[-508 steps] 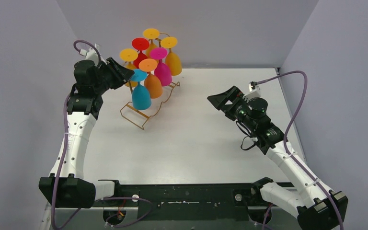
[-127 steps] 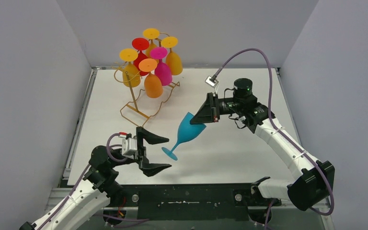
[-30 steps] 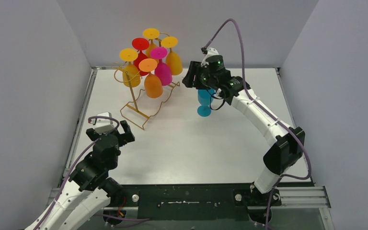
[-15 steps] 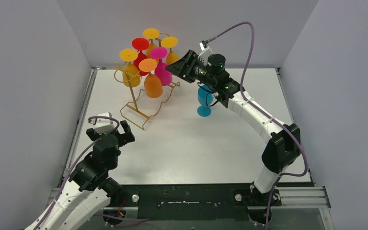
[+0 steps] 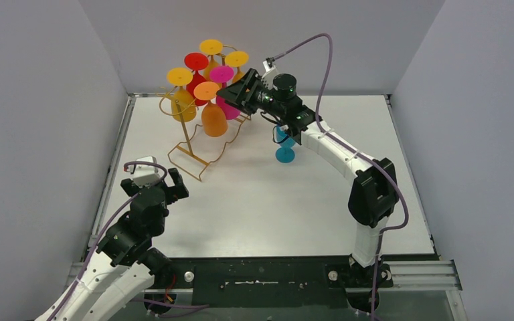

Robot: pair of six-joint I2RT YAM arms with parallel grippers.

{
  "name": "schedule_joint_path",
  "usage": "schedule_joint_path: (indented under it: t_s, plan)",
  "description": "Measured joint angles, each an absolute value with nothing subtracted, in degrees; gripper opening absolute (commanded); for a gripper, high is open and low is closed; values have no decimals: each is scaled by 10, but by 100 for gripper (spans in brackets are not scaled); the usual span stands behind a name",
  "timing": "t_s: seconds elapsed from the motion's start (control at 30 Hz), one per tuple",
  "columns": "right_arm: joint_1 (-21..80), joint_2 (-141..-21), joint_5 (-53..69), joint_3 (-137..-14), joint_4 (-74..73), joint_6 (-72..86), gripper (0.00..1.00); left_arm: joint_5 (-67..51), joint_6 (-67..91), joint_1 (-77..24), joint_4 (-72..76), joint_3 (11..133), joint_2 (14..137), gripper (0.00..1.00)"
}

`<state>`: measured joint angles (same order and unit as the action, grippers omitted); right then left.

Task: Take the wine glass off the wine glass rack
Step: Pick up the wine glass from the wine rack.

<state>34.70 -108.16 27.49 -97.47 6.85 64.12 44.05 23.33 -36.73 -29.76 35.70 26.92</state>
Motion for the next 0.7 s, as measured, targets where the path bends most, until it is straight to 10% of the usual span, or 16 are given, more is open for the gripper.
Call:
schedule_joint_path:
  t_s: [0.7]
  plan:
    - [354,-1153,270,-1053,67,672,33,434,233,-365,-297,357,273,97]
